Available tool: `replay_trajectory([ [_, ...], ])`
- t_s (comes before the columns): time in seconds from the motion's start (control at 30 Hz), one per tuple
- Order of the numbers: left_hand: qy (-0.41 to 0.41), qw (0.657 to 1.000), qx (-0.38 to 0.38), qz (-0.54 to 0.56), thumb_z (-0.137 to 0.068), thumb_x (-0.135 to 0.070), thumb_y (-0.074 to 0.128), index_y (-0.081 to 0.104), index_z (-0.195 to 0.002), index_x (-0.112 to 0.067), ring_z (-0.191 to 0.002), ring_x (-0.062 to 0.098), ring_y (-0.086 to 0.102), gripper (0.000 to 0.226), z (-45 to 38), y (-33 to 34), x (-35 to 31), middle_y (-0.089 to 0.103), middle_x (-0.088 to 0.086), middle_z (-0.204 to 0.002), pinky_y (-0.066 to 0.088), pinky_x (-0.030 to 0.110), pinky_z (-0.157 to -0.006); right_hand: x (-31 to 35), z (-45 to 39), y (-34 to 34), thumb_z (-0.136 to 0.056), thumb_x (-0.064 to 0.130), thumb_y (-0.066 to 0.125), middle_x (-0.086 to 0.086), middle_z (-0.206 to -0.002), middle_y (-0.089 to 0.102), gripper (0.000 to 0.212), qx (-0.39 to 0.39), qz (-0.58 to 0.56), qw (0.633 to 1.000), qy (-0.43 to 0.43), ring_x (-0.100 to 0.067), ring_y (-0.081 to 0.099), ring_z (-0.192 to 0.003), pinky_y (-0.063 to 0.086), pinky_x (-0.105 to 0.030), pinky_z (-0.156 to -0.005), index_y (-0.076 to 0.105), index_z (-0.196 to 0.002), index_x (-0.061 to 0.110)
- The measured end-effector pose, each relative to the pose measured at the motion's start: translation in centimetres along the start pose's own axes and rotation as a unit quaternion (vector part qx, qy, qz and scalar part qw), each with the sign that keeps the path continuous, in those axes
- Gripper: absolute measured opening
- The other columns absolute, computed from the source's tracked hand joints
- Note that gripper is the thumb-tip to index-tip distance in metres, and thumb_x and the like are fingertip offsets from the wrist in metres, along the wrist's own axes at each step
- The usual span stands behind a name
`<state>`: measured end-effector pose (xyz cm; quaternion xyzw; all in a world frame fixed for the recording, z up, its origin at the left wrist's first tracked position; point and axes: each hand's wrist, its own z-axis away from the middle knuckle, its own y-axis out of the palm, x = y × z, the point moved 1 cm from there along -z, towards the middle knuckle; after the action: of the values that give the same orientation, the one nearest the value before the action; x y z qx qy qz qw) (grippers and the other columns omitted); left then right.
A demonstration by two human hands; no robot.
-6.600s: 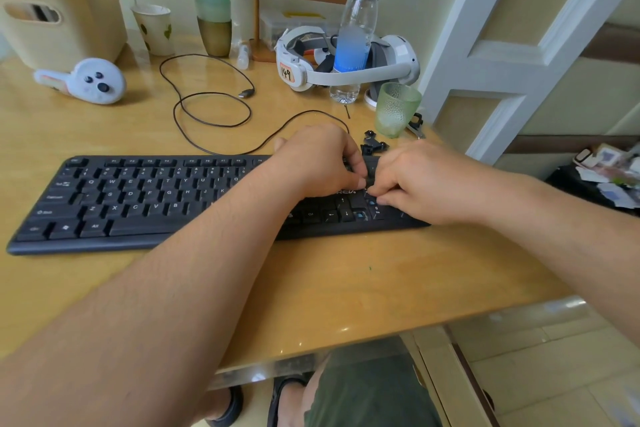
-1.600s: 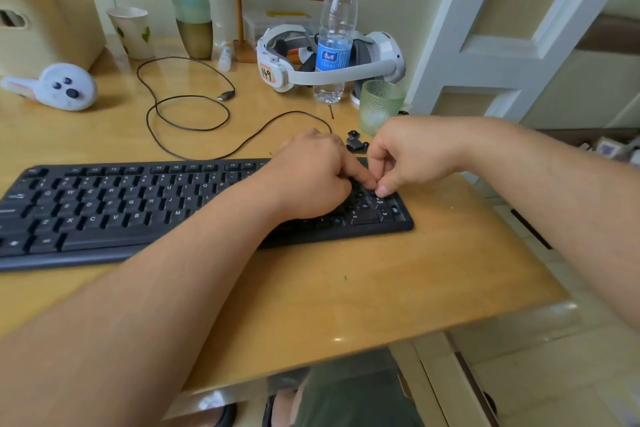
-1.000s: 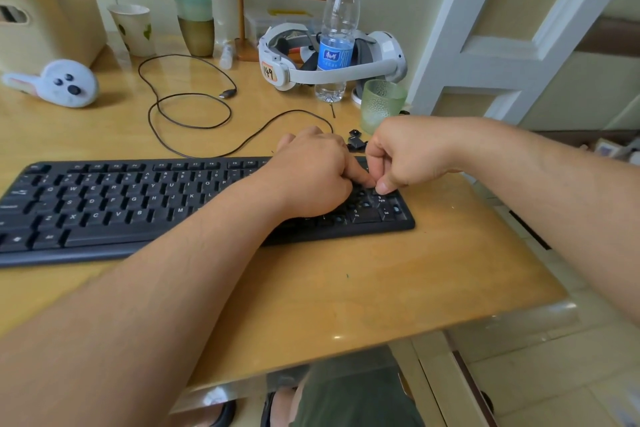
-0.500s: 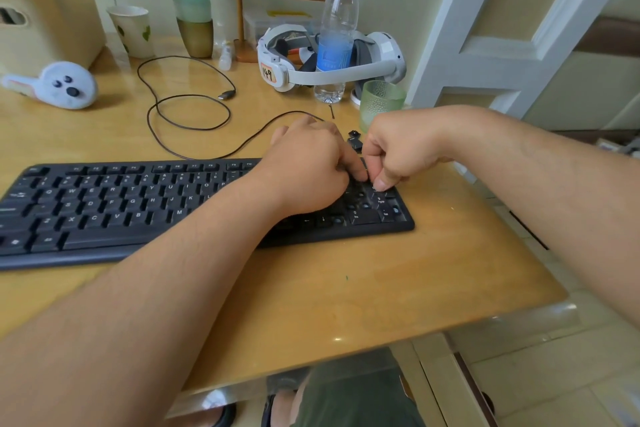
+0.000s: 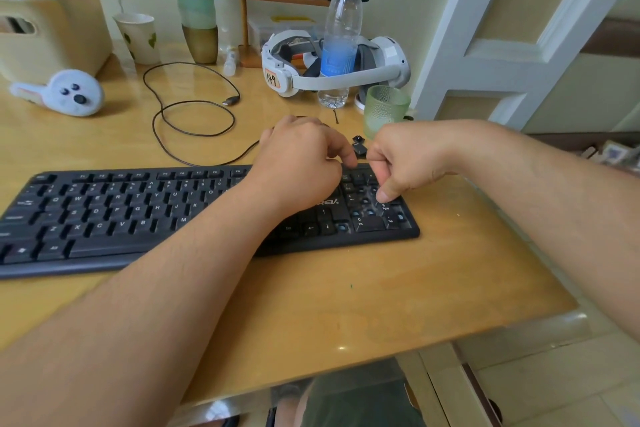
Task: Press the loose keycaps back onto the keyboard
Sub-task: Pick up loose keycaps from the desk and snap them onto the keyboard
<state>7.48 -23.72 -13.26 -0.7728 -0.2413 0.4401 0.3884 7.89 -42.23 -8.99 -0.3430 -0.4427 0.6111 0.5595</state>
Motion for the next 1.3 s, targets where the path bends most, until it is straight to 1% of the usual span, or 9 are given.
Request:
replay_trajectory([
  [0.13,0.016,1.000,0.027,-0.003,-0.086,-0.036,0.065,0.073,-0.095,-0.048,-0.120,0.021,0.041,0.017,0.1,0.3,0.0,0.059,-0.014,-0.108,0.032,0.038,-0.099,-0.4,-0.2,-0.5,-0.076,0.033,0.091,-0.008,-0.072,0.072,0.025,-0.009,-0.018,1.000,-0.008,-0.016,0.059,-0.061,0.048,-0.036,-0.061,0.068,-0.075,0.022],
  [0.3,0.055,0.996,0.067,-0.037,-0.078,-0.057,0.076,0.071,-0.100,-0.049,-0.115,0.019,0.037,0.025,0.6,1.0,-0.3,0.054,-0.015,-0.108,0.033,0.042,-0.102,-1.1,-1.0,-0.5,-0.086,0.025,0.083,0.009,-0.066,0.063,0.015,-0.089,-0.067,0.993,-0.037,0.000,0.053,-0.050,0.040,-0.018,-0.045,0.068,-0.084,0.022],
  [0.43,0.043,0.999,0.020,-0.020,-0.091,-0.039,0.066,0.069,-0.102,-0.049,-0.116,0.021,0.039,0.014,0.2,0.9,-0.3,0.055,-0.015,-0.107,0.032,0.040,-0.098,-1.6,-2.4,0.1,-0.094,0.025,0.073,0.012,-0.090,0.068,0.012,-0.169,-0.047,0.983,-0.049,-0.010,0.062,-0.083,0.041,-0.025,-0.064,0.072,-0.099,0.036],
  [0.63,-0.053,0.997,-0.048,0.007,-0.093,-0.022,0.058,0.066,-0.106,-0.050,-0.107,0.023,0.044,0.033,-0.7,-0.1,1.3,0.054,-0.019,-0.097,0.040,0.046,-0.103,-1.5,-4.6,1.3,-0.097,0.018,0.070,0.015,-0.104,0.061,0.034,-0.174,0.027,0.980,-0.093,-0.011,0.057,-0.102,0.044,-0.026,-0.083,0.072,-0.125,0.036],
  [0.9,-0.065,0.997,-0.032,-0.001,-0.094,-0.025,0.058,0.067,-0.111,-0.049,-0.108,0.020,0.041,0.031,-0.8,0.6,1.8,0.057,-0.018,-0.103,0.040,0.045,-0.102,-2.0,-6.8,1.6,-0.094,0.028,0.075,0.011,-0.102,0.059,0.031,-0.194,0.004,0.978,-0.082,-0.014,0.055,-0.099,0.039,-0.029,-0.080,0.072,-0.124,0.034],
  [1.0,-0.053,0.998,-0.031,0.002,-0.093,-0.026,0.058,0.067,-0.111,-0.049,-0.108,0.019,0.041,0.030,-0.7,0.7,1.7,0.057,-0.019,-0.103,0.040,0.043,-0.102,-1.9,-7.2,2.1,-0.091,0.029,0.076,0.014,-0.100,0.062,0.015,-0.202,-0.034,0.976,-0.070,-0.015,0.060,-0.100,0.050,-0.035,-0.086,0.073,-0.098,0.042],
  [1.1,-0.046,0.998,-0.035,-0.001,-0.093,-0.027,0.059,0.067,-0.111,-0.049,-0.109,0.018,0.041,0.030,-0.7,0.8,1.6,0.056,-0.019,-0.102,0.040,0.043,-0.102,-2.2,-7.6,2.6,-0.089,0.029,0.077,0.017,-0.094,0.063,0.024,-0.214,-0.055,0.974,-0.054,-0.012,0.061,-0.094,0.056,-0.045,-0.086,0.064,-0.075,0.045],
  [1.2,-0.046,0.998,-0.038,0.000,-0.093,-0.028,0.060,0.067,-0.111,-0.049,-0.109,0.019,0.042,0.028,-0.8,0.7,1.8,0.056,-0.020,-0.100,0.040,0.043,-0.101,-2.1,-6.7,2.8,-0.093,0.029,0.073,0.018,-0.093,0.065,0.018,-0.233,-0.083,0.968,-0.047,-0.012,0.062,-0.093,0.055,-0.040,-0.086,0.068,-0.083,0.043],
  [1.3,-0.050,0.998,-0.039,0.013,-0.093,-0.030,0.061,0.066,-0.112,-0.050,-0.110,0.019,0.044,0.027,-0.8,0.6,2.1,0.058,-0.020,-0.102,0.041,0.043,-0.100,-1.8,-5.1,2.4,-0.094,0.028,0.074,0.020,-0.077,0.067,0.010,-0.287,-0.197,0.935,-0.066,-0.006,0.066,-0.078,0.049,-0.025,-0.069,0.075,-0.093,0.037],
])
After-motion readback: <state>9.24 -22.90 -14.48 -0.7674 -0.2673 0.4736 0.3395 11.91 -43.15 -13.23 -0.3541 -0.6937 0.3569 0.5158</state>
